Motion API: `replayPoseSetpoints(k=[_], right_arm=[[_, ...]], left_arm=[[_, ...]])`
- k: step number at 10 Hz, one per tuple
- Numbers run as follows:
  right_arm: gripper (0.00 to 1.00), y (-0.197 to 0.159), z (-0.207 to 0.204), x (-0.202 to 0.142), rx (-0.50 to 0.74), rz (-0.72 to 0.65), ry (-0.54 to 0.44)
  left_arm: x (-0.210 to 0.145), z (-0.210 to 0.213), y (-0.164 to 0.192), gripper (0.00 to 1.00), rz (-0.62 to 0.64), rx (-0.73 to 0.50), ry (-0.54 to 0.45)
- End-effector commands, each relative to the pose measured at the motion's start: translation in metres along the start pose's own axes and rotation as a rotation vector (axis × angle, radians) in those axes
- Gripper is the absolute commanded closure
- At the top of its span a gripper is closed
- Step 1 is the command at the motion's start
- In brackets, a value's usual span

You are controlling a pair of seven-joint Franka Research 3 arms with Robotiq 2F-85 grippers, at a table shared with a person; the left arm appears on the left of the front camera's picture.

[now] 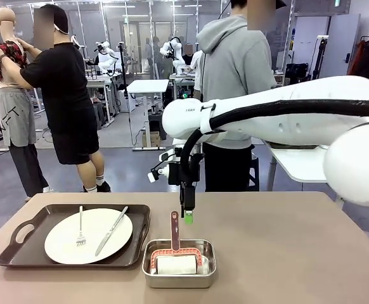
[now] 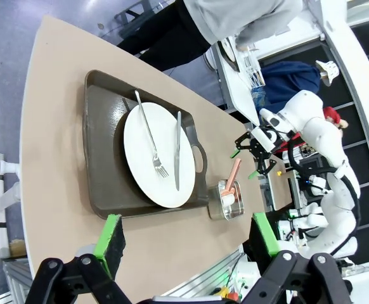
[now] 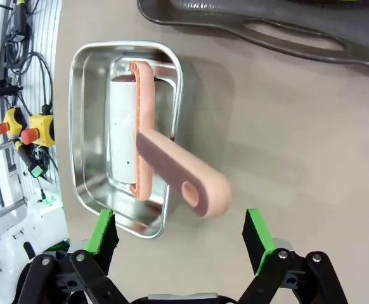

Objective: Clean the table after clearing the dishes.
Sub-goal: When the left (or right) Handle tray is removed, use the left hand (or right hand) to clean the left (or right) side of the table with the Lint Roller.

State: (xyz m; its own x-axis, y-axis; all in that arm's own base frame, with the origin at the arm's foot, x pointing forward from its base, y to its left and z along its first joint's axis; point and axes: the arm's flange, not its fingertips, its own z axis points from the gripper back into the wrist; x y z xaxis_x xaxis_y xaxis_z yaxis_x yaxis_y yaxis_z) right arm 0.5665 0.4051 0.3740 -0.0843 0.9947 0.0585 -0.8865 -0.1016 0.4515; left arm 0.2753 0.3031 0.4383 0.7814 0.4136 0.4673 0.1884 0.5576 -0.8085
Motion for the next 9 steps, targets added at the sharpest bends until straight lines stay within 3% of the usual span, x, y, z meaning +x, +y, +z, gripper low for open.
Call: replayPoseSetpoints(k=[1,3,9], right_arm=[[0.00,-0.021,0.007,0.012,0.040,0.043,-0.004],[0.00,-0.035,0.004,0.014,0.102,0.075,-0.042],[0.00,-0.053,0.005,0.034,0.230,0.019,-0.025]], left_arm=[[0.000,0.003,-0.001,0.00,-0.002,-0.001,0.000],[0.000,0.003,-0.001,0.00,-0.002,-0.001,0.000],[0.000,0.003,-0.001,0.00,-0.002,-0.001,0.000]])
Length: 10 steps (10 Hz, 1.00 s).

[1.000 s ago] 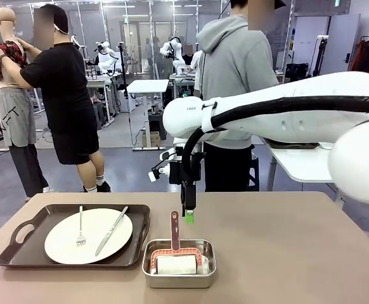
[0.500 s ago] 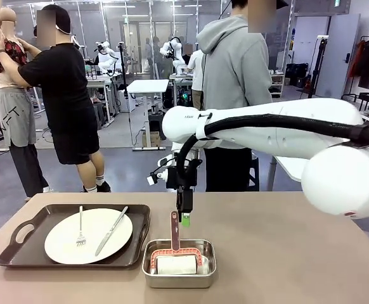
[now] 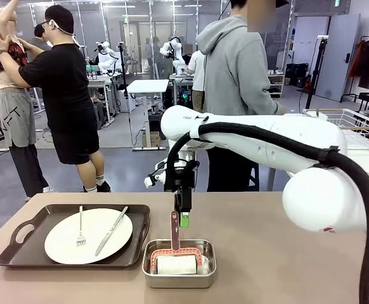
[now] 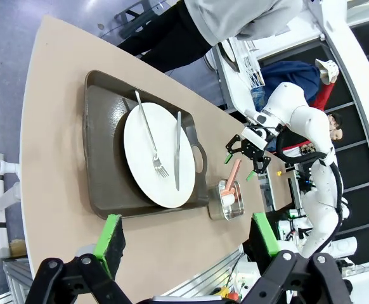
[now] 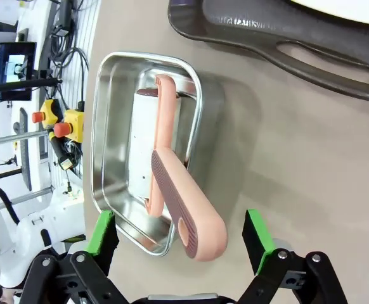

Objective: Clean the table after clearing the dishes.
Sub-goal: When the left (or right) Handle tray is removed, use the left hand (or right hand) to clean the left (or right) side of the table with the Lint Roller.

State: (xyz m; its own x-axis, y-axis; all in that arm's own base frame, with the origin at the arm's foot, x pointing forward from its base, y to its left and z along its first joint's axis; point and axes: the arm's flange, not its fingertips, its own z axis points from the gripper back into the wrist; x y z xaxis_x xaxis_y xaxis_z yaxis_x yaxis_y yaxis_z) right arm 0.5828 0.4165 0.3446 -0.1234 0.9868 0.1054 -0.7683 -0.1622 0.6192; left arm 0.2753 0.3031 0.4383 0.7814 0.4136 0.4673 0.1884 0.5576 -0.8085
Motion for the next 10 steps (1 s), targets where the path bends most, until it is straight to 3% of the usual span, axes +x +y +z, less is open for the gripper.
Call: replayPoseSetpoints(k=[1,6,8,10], right_arm=[[0.00,-0.023,0.028,0.028,0.031,-0.058,-0.017],[0.00,-0.028,0.035,0.048,0.085,-0.103,-0.007],[0.08,-0.028,0.035,0.048,0.118,-0.111,-0.005],[0.27,-0.028,0.036,0.048,0.118,-0.104,-0.007]], left_arm=[[0.000,0.003,-0.001,0.00,-0.002,-0.001,0.000],[0.000,0.003,-0.001,0.00,-0.002,-0.001,0.000],[0.000,0.003,-0.001,0.00,-0.002,-0.001,0.000],[0.000,0.003,-0.001,0.00,-0.002,-0.001,0.000]])
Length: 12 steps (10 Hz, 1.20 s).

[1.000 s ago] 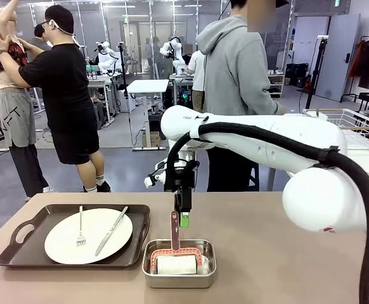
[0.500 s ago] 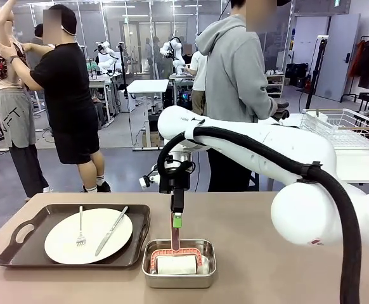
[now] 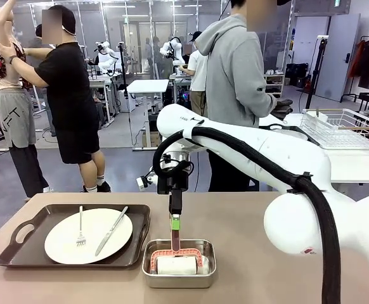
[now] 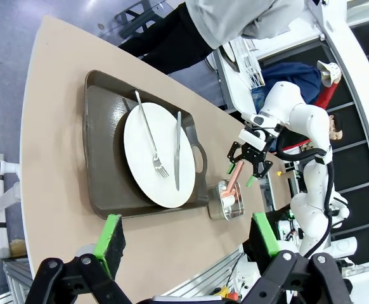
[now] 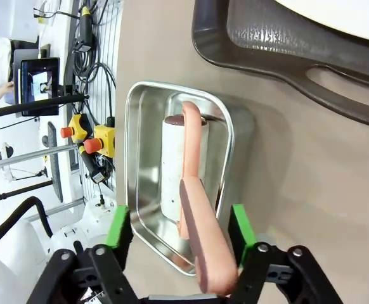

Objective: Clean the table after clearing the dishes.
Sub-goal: When the left (or right) Handle tray is removed, use the left hand (or right hand) to clean the left (or right) side of the table with the Lint Roller.

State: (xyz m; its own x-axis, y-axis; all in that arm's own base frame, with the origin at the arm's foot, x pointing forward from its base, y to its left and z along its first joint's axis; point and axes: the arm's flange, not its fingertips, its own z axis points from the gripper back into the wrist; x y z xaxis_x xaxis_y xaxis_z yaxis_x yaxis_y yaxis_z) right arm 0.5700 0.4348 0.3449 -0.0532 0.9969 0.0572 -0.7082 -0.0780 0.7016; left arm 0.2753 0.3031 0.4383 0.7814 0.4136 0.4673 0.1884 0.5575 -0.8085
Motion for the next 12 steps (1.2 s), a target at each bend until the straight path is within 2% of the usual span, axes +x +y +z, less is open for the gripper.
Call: replayPoseSetpoints(k=[1,4,7,8,10,11,12], right_arm=[[0.39,-0.027,0.048,0.031,0.018,-0.016,0.002],[0.65,-0.025,0.049,0.033,0.031,-0.017,-0.001],[0.97,-0.022,0.053,0.032,0.027,-0.032,0.007],[1.00,-0.019,0.055,0.032,0.026,-0.036,0.006],[1.00,-0.005,0.059,0.033,0.011,-0.071,0.022],[0.97,0.015,0.065,0.030,-0.039,-0.128,0.019],[0.97,0.050,0.076,0.019,-0.150,-0.190,-0.006]], left_arm=[[0.000,0.003,-0.001,0.00,-0.002,-0.001,0.000],[0.000,0.003,-0.001,0.00,-0.002,-0.001,0.000],[0.000,0.003,-0.001,0.00,-0.002,-0.001,0.000],[0.000,0.003,-0.001,0.00,-0.002,-0.001,0.000],[0.000,0.003,-0.001,0.00,-0.002,-0.001,0.000],[0.000,0.003,-0.001,0.00,-0.002,-0.001,0.000],[0.000,0.003,-0.001,0.00,-0.002,-0.001,0.000]])
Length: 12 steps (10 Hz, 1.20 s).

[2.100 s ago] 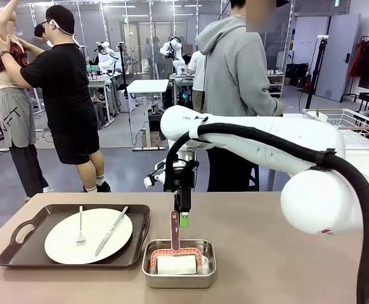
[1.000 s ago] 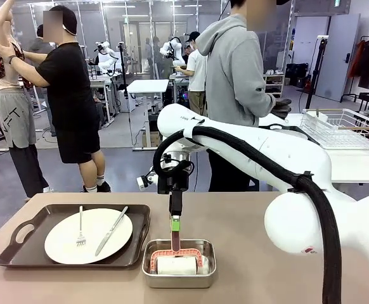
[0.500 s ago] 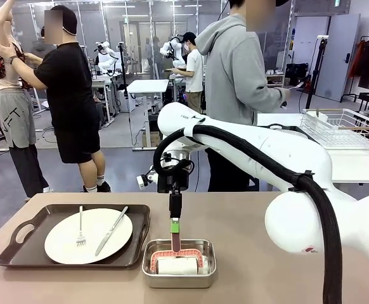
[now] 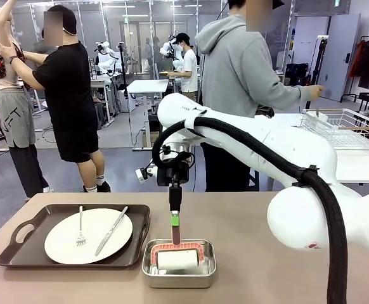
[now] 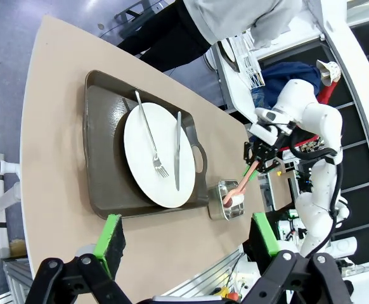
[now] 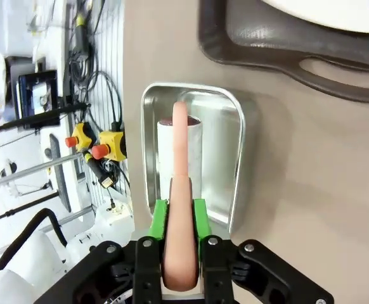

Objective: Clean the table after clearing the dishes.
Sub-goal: When the left (or right) Handle tray is removed, use the left hand (or right hand) to clean the left (or right) side of the table with the Lint Roller.

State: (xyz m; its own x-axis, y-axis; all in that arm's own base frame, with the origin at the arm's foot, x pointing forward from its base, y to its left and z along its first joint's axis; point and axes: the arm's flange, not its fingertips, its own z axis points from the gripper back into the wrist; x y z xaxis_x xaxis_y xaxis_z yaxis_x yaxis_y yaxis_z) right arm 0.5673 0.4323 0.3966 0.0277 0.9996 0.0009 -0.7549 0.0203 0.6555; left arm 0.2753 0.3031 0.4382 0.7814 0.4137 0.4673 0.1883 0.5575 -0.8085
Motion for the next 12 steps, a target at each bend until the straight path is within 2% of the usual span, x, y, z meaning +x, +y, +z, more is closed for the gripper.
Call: replayPoseSetpoints(k=[1,4,6,7,9,10,12], right_arm=[[0.97,0.041,0.048,0.003,-0.167,-0.147,-0.023],[0.97,0.138,0.048,-0.052,-0.366,-0.342,-0.090],[0.97,0.179,0.047,-0.107,-0.472,-0.547,-0.197],[0.97,0.197,0.042,-0.135,-0.515,-0.634,-0.302],[0.97,0.219,0.013,-0.183,-0.580,-0.835,-0.456],[0.97,0.218,-0.005,-0.199,-0.571,-0.918,-0.511],[0.97,0.209,-0.045,-0.232,-0.491,-1.081,-0.554]], left_arm=[[0.000,0.003,-0.001,0.00,-0.002,-0.001,0.000],[0.000,0.003,-0.001,0.00,-0.002,-0.001,0.000],[0.000,0.003,-0.001,0.00,-0.002,-0.001,0.000],[0.000,0.003,-0.001,0.00,-0.002,-0.001,0.000],[0.000,0.003,-0.001,0.00,-0.002,-0.001,0.000],[0.000,0.003,-0.001,0.00,-0.002,-0.001,0.000],[0.000,0.003,-0.001,0.00,-0.002,-0.001,0.000]])
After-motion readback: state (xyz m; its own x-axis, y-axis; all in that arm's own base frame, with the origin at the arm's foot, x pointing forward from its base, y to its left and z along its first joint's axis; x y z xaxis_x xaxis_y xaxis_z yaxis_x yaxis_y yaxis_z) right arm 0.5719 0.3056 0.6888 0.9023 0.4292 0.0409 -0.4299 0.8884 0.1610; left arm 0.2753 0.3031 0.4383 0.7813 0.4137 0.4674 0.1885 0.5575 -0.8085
